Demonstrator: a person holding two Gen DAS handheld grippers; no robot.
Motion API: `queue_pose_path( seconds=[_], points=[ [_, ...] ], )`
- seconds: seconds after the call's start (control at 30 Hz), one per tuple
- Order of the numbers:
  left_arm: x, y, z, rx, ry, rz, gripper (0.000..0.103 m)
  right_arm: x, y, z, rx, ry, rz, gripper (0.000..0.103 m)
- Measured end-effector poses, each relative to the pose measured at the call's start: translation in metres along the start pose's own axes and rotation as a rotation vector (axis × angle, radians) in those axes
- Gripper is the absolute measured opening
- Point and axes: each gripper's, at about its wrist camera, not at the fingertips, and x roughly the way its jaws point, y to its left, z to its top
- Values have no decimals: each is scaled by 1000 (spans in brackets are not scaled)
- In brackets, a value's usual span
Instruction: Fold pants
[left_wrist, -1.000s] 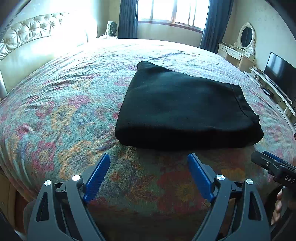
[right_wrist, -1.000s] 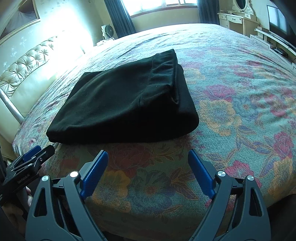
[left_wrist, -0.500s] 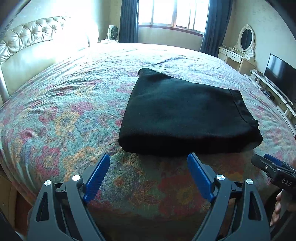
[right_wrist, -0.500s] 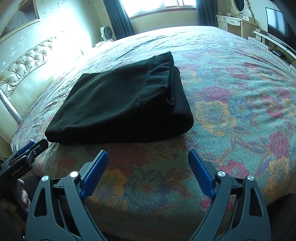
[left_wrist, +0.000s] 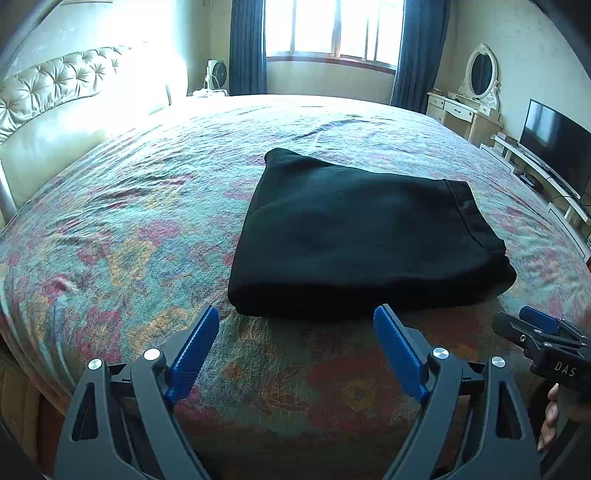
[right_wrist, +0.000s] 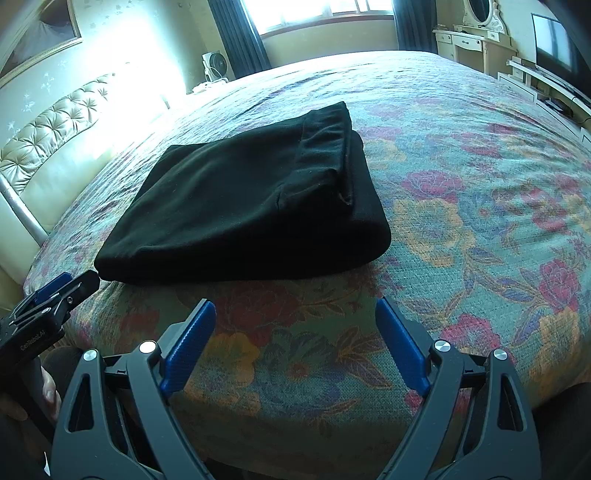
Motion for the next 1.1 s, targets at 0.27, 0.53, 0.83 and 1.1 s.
queue_pose_path(
  seconds=[0.27,0.53,0.83,1.1],
  points=[
    [-4,-6,2,15,-16,25,87,0,0,-2,4,5,3,88],
    [-18,-9,10,8,-86,13,89,0,1,-3,9,8,8,88],
    [-26,-12,10,14,-133,105,90,3,2,-7,20,30,17,88],
    [-29,-16,9,37,-119,61,90,7,2,-11,23,46,22,88]
  ],
)
